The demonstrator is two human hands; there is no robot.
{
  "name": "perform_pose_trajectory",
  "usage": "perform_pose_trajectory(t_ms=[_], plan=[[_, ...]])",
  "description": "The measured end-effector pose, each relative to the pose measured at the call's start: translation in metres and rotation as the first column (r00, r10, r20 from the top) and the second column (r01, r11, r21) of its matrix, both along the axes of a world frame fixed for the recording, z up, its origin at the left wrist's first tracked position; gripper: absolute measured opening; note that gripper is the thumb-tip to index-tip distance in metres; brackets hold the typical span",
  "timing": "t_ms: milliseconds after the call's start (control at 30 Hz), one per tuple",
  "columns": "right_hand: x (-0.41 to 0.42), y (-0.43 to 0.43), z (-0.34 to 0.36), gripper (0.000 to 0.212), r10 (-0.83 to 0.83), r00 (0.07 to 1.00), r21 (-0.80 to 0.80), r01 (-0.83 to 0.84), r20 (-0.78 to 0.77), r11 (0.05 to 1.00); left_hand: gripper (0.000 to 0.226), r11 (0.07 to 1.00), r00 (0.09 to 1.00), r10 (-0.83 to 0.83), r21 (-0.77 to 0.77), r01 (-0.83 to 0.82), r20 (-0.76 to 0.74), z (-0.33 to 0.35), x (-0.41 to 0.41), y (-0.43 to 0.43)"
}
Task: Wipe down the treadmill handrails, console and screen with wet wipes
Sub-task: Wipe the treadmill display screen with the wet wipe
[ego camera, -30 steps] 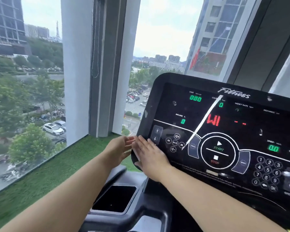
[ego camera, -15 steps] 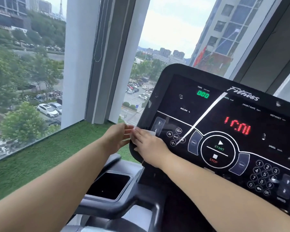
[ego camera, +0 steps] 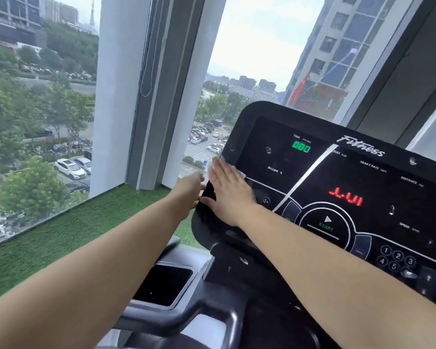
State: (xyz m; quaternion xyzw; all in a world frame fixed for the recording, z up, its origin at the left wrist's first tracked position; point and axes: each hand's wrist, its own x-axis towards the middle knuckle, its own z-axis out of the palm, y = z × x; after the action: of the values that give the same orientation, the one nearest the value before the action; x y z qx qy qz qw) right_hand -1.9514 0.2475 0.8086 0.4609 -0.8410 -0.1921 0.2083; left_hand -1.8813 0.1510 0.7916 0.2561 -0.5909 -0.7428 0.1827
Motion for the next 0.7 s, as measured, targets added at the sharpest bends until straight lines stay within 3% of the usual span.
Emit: perform_pose_trajectory(t_ms=[100, 200, 333, 500, 700], plan=[[0.005, 0.001, -0.012, 0.08, 0.014, 1.0, 0.052, -0.014, 0.004, 0.999, 0.031, 0.993, 0.999, -0.027, -0.118, 0.031, 0.035, 0.006, -0.005, 0.002], [-0.004, 0.001, 0.003, 0.077, 0.057, 0.998, 0.046, -0.057, -0.013, 0.997, 0.026, 0.998, 0.999, -0.027, -0.061, 0.029, 0.043, 0.004, -0.005, -0.001], [-0.009, -0.007, 0.018, 0.078, -0.02, 0.998, -0.119, 0.027, 0.059, 0.993, 0.043, 1.0, 0.999, -0.001, -0.031, 0.003, 0.044, 0.011, -0.01, -0.002], [-0.01, 0.002, 0.012, 0.074, 0.008, 0.999, -0.044, -0.006, 0.053, 0.999, 0.058, 0.996, 0.999, 0.043, -0.077, -0.042, 0.009, 0.026, -0.027, 0.003], [-0.01, -0.002, 0.015, 0.075, -0.042, 0.997, -0.168, 0.053, 0.069, 0.984, 0.061, 0.985, 0.997, 0.037, -0.17, -0.025, 0.067, 0.021, -0.033, 0.006]])
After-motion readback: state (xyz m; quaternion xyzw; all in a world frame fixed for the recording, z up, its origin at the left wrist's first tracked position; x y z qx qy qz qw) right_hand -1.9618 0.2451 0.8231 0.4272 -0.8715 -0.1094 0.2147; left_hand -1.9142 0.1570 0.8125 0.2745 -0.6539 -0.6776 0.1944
